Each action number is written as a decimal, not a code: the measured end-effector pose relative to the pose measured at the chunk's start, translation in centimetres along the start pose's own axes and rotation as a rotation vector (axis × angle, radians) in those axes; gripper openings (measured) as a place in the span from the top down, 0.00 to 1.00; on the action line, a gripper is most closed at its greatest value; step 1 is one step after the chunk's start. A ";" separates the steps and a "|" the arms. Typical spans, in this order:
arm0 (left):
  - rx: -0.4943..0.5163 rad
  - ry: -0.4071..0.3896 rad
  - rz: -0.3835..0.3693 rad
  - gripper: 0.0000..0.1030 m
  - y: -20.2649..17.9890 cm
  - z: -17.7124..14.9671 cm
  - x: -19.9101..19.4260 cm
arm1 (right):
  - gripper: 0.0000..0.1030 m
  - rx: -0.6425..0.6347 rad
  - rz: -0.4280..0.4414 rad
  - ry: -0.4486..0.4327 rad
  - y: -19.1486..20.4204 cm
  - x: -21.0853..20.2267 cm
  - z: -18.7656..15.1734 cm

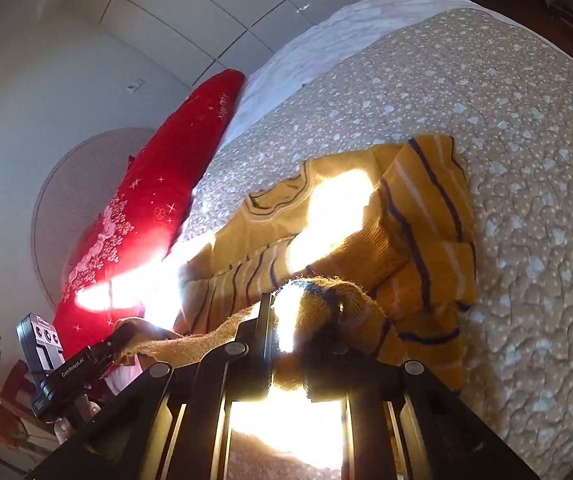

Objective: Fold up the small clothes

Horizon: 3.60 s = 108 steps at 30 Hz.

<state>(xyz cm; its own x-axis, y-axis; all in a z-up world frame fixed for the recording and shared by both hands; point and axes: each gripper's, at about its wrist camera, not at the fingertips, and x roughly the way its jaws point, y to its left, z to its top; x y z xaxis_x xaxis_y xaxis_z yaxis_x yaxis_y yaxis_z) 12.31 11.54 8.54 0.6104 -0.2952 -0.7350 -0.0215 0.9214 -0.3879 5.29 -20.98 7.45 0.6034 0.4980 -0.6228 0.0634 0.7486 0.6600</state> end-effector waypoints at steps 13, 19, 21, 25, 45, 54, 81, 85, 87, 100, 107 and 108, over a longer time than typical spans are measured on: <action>-0.110 0.079 -0.003 0.72 2.1 4.7 8.1 | 0.76 0.274 0.139 0.047 -5.2 6.7 5.6; -0.206 0.070 -0.072 0.52 3.6 6.1 8.9 | 0.63 0.477 0.279 0.001 -8.5 8.3 7.2; -0.226 0.072 -0.073 0.51 4.1 6.4 9.1 | 0.63 0.512 0.279 -0.003 -9.1 8.6 7.7; -0.269 0.083 -0.115 0.48 5.2 6.8 9.0 | 0.62 0.536 0.288 -0.004 -9.5 8.3 8.4; -0.043 0.050 0.018 0.36 4.9 1.8 -1.2 | 0.27 -0.085 -0.209 0.011 -1.7 -1.4 1.6; 0.088 0.128 0.041 0.31 5.5 -4.1 -0.9 | 0.81 -0.130 -0.262 0.091 -4.5 -0.7 -4.2; -0.048 0.087 0.002 0.56 6.9 -6.7 0.7 | 0.63 -0.363 -0.211 0.034 12.2 3.4 -2.5; -0.096 0.081 -0.032 0.56 8.0 -7.9 1.5 | 0.69 -0.444 -0.198 0.154 16.6 11.9 -3.1; -0.103 0.068 -0.046 0.56 8.2 -8.1 1.3 | 0.79 -0.483 -0.268 0.192 18.0 16.4 -2.9; -0.111 0.030 -0.097 0.55 9.2 -9.7 0.2 | 0.90 -0.573 -0.436 0.352 21.0 31.8 -1.3; -0.223 0.010 -0.220 0.26 10.6 -10.8 -1.8 | 0.72 -0.542 -0.340 0.339 23.7 26.1 -0.6; -0.223 0.007 -0.224 0.23 10.4 -10.9 -1.8 | 0.54 -0.549 -0.323 0.346 24.0 25.4 -1.0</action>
<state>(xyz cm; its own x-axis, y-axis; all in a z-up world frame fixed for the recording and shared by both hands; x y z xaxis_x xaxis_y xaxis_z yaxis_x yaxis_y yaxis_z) 2.36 18.90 -0.19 0.6138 -0.4873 -0.6211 -0.0606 0.7554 -0.6525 21.38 10.09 7.10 0.3299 0.2570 -0.9084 -0.2670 0.9483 0.1714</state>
